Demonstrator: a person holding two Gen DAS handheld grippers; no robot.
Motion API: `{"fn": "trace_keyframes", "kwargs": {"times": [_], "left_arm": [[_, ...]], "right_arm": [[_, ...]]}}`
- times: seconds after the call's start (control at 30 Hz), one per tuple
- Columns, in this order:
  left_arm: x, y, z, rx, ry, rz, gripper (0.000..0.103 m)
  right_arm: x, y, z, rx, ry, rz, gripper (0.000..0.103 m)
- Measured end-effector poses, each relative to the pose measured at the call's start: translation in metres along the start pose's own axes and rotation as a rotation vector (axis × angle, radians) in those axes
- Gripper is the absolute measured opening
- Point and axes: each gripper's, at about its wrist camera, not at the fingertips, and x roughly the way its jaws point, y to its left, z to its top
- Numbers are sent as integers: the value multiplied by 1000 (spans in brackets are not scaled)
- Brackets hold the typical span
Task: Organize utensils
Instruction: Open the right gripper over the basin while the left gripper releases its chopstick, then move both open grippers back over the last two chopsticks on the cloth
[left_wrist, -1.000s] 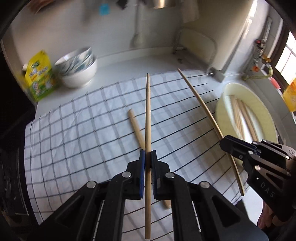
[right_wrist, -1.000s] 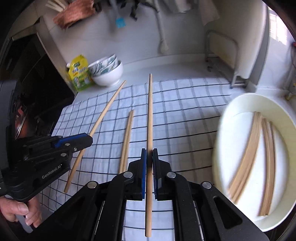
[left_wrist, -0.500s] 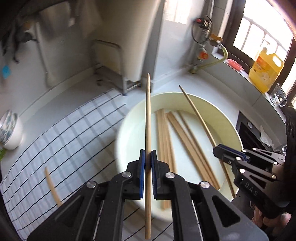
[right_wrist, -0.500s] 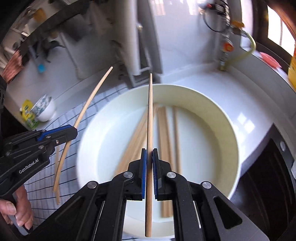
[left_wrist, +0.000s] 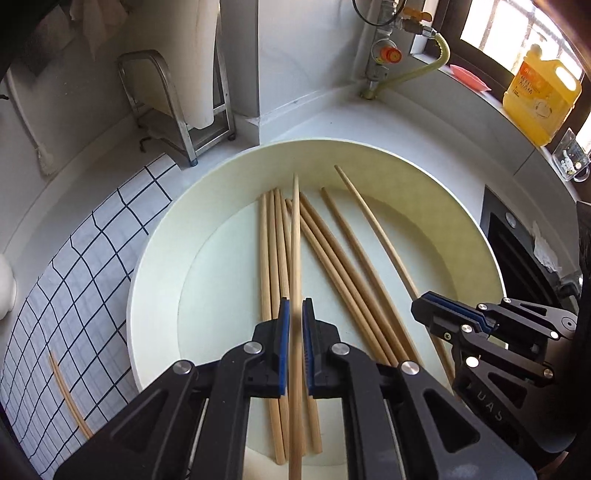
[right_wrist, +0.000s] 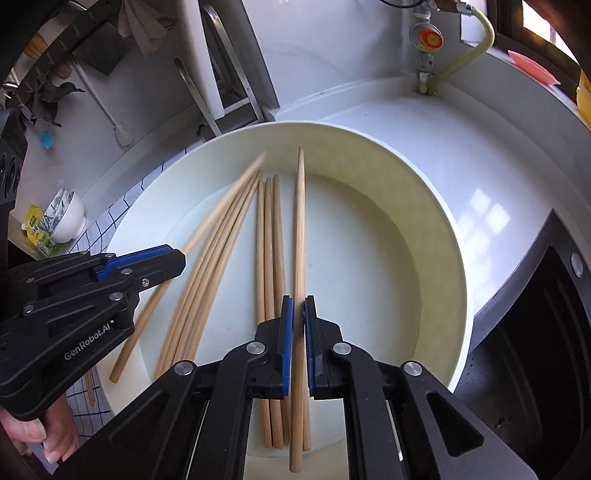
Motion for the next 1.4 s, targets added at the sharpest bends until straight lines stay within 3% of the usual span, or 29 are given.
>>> {"fn": "trace_keyframes", "kwargs": {"times": [0.07, 0.17, 0.33, 0.87, 1.4], "left_arm": [[0, 1, 1, -3, -2, 5, 13], [-5, 2, 1, -11, -11, 19, 26], [-18, 7, 0, -29, -28, 38, 36], [-71, 29, -24, -109, -92, 70, 47], [-130, 90, -76, -242, -157, 138, 63]], "right_arm": [[1, -1, 0, 2, 3, 3, 6], [-3, -6, 2, 18, -8, 12, 22], [-13, -5, 3, 14, -31, 9, 23], [-52, 21, -6, -35, -64, 34, 31], [-72, 98, -27, -168, -89, 76, 43]]}}
